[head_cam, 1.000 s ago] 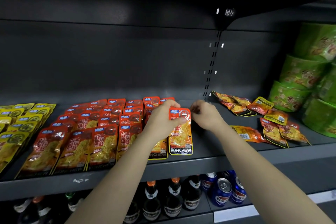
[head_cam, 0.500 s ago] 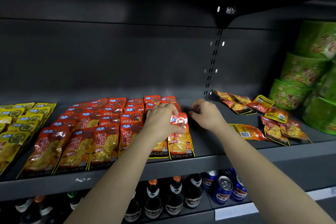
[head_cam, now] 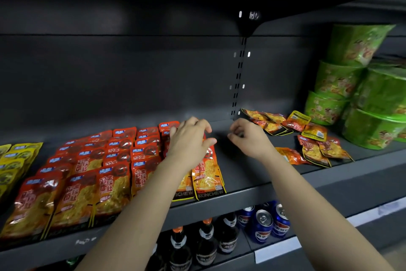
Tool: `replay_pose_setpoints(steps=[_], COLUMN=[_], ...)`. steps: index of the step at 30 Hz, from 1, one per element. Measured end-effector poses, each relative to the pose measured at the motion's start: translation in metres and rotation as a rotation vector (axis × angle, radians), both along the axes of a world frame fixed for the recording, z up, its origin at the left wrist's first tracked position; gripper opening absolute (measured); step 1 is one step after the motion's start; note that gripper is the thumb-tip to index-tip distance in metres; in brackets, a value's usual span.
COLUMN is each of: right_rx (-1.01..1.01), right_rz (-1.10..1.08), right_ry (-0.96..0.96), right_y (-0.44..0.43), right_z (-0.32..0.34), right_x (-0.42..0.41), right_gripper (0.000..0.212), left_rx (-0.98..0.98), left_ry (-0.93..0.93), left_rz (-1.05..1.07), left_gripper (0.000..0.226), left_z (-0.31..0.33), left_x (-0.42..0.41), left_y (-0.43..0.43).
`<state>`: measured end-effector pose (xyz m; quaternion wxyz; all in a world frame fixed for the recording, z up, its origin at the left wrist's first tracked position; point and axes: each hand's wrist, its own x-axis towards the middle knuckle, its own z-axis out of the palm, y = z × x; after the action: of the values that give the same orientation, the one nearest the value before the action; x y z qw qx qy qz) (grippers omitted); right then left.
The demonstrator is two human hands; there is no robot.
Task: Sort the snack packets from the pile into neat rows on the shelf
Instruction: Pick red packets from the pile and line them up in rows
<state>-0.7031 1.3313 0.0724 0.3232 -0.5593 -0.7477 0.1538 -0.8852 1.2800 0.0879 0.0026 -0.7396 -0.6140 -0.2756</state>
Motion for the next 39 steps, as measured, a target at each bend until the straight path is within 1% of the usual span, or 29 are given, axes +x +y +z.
replay_pose_setpoints(steps=[7,13,17,27,29,32,36,39], right_rx=[0.036,0.075,0.065,0.037,0.036,0.039,0.026,0.021], right_rz=[0.046,0.111,0.106,0.156,0.159,0.168,0.168,0.170], right_ry=[0.039,-0.056,-0.069,-0.042,-0.039,-0.037,-0.042,-0.044], right_y=[0.016,0.044,0.064,0.099,0.103,0.108,0.113,0.115], right_z=[0.008,0.013,0.017,0.021,0.022,0.023,0.024,0.023], right_x=[0.046,0.096,0.128,0.171,0.177,0.182,0.187,0.189], right_gripper=[0.014,0.012,0.012,0.008,0.008,0.009,0.008,0.009], left_rx=[-0.009,-0.045,-0.067,-0.125,-0.145,-0.174,-0.262,-0.313], left_ry=[0.047,0.063,0.061,0.087,0.071,0.016,0.009,-0.086], left_rz=[-0.007,0.037,0.066,0.170,0.204,0.254,0.292,0.274], left_gripper=[0.029,0.034,0.037,0.038,0.038,0.031,0.025,0.023], left_z=[0.005,0.008,0.010,0.013,0.012,0.012,0.007,0.001], left_x=[0.047,0.101,0.130,0.168,0.171,0.176,0.182,0.185], left_y=[0.026,0.055,0.068,0.100,0.107,0.116,0.127,0.134])
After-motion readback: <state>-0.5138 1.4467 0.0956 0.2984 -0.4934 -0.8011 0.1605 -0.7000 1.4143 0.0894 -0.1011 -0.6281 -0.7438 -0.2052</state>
